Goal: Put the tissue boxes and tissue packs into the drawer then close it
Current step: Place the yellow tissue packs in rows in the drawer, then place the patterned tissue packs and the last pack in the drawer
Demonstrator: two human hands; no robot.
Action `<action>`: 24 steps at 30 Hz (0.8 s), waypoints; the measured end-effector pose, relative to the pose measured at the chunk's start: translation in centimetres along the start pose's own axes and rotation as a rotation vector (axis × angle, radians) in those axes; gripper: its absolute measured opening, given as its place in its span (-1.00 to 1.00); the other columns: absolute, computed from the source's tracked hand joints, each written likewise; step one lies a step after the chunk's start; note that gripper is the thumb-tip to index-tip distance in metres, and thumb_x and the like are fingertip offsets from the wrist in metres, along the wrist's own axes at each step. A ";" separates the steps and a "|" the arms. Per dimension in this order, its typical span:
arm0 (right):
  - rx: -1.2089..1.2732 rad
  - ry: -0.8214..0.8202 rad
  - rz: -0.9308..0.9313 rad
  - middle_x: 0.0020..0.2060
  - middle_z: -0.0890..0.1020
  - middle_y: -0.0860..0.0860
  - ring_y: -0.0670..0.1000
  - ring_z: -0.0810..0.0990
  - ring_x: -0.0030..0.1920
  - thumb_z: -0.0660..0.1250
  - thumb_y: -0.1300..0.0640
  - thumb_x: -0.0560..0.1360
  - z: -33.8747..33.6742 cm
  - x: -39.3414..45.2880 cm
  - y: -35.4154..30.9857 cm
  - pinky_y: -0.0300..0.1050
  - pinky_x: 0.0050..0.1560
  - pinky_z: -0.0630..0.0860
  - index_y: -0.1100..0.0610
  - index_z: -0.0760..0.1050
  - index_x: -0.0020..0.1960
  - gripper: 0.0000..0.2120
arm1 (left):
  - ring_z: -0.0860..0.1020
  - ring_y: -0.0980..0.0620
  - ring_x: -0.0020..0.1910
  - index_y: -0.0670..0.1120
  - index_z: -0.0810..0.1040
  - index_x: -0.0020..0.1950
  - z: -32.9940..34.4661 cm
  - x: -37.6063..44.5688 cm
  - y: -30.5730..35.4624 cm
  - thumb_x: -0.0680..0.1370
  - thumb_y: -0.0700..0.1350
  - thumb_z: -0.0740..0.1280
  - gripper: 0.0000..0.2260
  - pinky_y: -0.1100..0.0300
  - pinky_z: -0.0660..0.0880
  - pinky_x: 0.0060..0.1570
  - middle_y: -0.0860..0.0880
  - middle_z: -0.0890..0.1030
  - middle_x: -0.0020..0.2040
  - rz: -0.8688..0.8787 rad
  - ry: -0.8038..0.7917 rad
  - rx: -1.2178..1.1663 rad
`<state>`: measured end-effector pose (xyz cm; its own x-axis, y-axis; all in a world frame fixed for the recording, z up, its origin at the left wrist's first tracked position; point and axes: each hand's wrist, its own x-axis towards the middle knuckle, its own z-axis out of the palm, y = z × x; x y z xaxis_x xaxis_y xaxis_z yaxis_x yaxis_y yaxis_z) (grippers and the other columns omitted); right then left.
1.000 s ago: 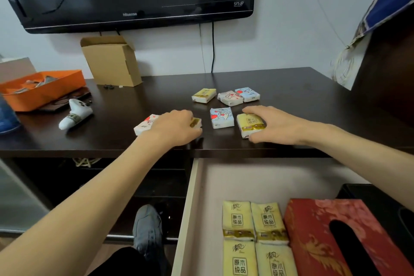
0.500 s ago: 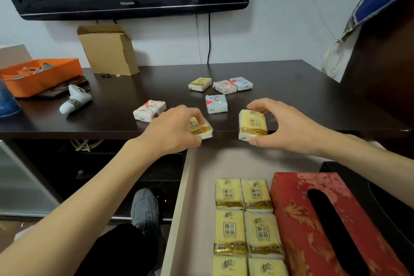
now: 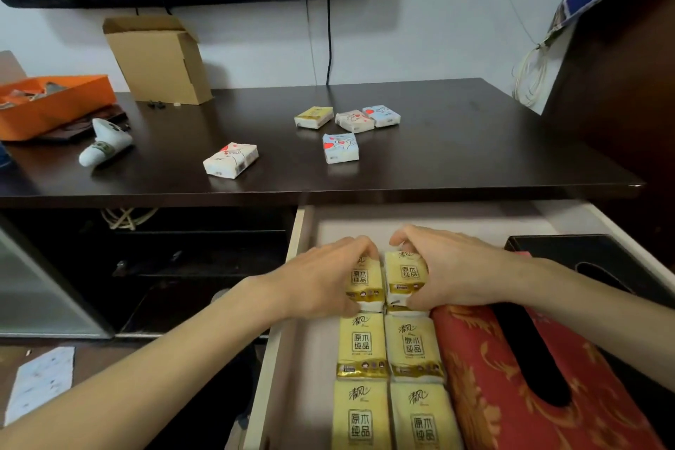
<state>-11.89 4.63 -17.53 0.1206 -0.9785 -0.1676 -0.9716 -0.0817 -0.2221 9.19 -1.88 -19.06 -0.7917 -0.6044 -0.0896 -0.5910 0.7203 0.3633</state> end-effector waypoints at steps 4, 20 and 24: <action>-0.029 -0.028 -0.015 0.14 0.51 -0.16 -0.04 0.51 0.14 0.52 -0.18 0.25 -0.3 0.2 -0.4 0.03 0.10 0.51 -0.12 0.41 0.30 -0.34 | 0.50 0.03 0.07 0.14 0.31 0.29 0.4 0.4 -0.3 0.38 -0.05 0.53 -0.42 0.04 0.51 0.06 0.11 0.47 0.13 0.002 0.003 -0.007; 0.148 0.114 -0.046 0.24 0.49 -0.20 -0.14 0.46 0.26 0.42 -0.32 0.40 -0.1 -0.1 0.3 -0.03 0.25 0.46 -0.12 0.42 0.42 -0.35 | 0.45 0.11 0.22 0.08 0.28 0.51 -0.1 0.4 -0.5 0.41 0.17 0.49 -0.26 0.14 0.44 0.23 0.11 0.45 0.29 0.030 -0.010 0.010; 0.374 0.356 -0.087 -0.02 0.68 -0.19 -0.20 0.63 0.02 0.42 -0.11 0.51 -1.0 0.1 0.7 -0.17 0.05 0.55 -0.10 0.63 0.15 -0.76 | 0.50 0.14 0.28 0.06 0.43 0.45 -2.1 -0.1 -0.6 0.51 0.16 0.41 -0.46 0.14 0.45 0.28 0.11 0.54 0.34 0.021 0.102 -0.025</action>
<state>-12.82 4.29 -16.71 0.0571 -0.9802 0.1894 -0.8141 -0.1555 -0.5595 9.91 -3.00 -17.33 -0.7835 -0.6213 0.0124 -0.5690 0.7253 0.3876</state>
